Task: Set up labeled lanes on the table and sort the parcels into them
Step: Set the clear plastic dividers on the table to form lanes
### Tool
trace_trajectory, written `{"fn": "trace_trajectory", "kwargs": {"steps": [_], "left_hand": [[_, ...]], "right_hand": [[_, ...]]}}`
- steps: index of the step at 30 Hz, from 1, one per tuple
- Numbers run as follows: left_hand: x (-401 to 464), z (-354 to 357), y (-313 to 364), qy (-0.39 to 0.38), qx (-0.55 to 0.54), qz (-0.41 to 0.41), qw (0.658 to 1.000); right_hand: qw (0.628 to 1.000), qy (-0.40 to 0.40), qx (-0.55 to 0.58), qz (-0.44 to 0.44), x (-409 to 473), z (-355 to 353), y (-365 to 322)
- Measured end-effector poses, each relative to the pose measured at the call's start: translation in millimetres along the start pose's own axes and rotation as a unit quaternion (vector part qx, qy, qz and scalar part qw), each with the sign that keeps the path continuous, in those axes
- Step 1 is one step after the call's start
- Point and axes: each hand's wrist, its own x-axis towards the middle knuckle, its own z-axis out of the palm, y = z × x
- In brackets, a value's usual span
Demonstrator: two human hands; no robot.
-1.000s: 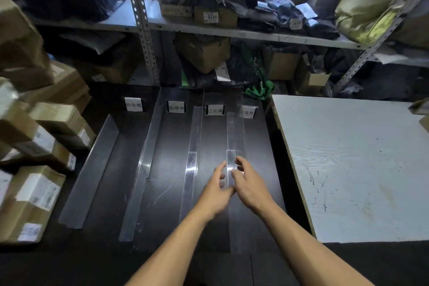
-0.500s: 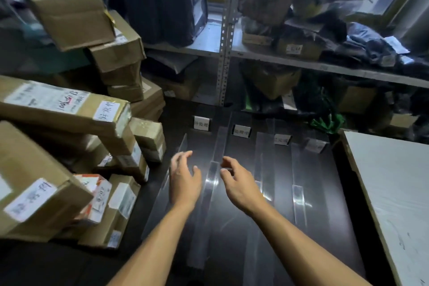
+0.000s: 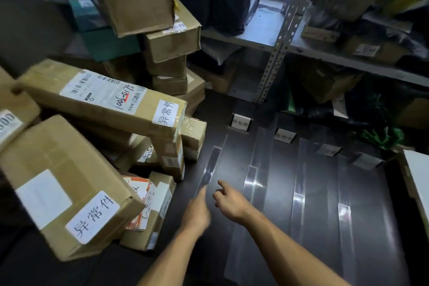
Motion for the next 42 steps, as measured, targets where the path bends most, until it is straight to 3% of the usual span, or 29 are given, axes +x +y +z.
{"fn": "trace_trajectory", "kwargs": {"steps": [9, 16, 20, 25, 31, 37, 42], "left_hand": [[1.2, -21.1, 12.6, 0.079, -0.041, 0.011, 0.996], [-7.0, -36.6, 39.0, 0.134, -0.046, 0.059, 0.988], [-20.1, -44.7, 66.4, 0.170, -0.016, 0.104, 0.980], [-38.0, -40.4, 112.7, 0.182, -0.034, 0.165, 0.969], [-55.9, -15.9, 182.4, 0.127, -0.106, 0.214, 0.963], [-83.1, 41.4, 258.3, -0.061, -0.211, 0.248, 0.943], [-115.3, 122.8, 320.2, -0.145, -0.241, 0.271, 0.921]], "right_hand": [[0.999, -0.018, 0.027, 0.009, 15.5, 10.5, -6.2], [1.000, 0.013, 0.018, 0.000, 12.0, 4.5, -3.4], [0.994, 0.088, 0.061, -0.035, 3.9, -11.8, -5.2], [0.954, 0.175, 0.216, -0.111, -10.5, -60.9, -20.7], [0.914, 0.160, 0.345, -0.139, -40.1, -140.5, -11.7], [0.892, 0.211, 0.365, -0.164, -90.9, -220.6, 52.7], [0.888, 0.265, 0.340, -0.161, -136.9, -284.5, 134.2]]}}
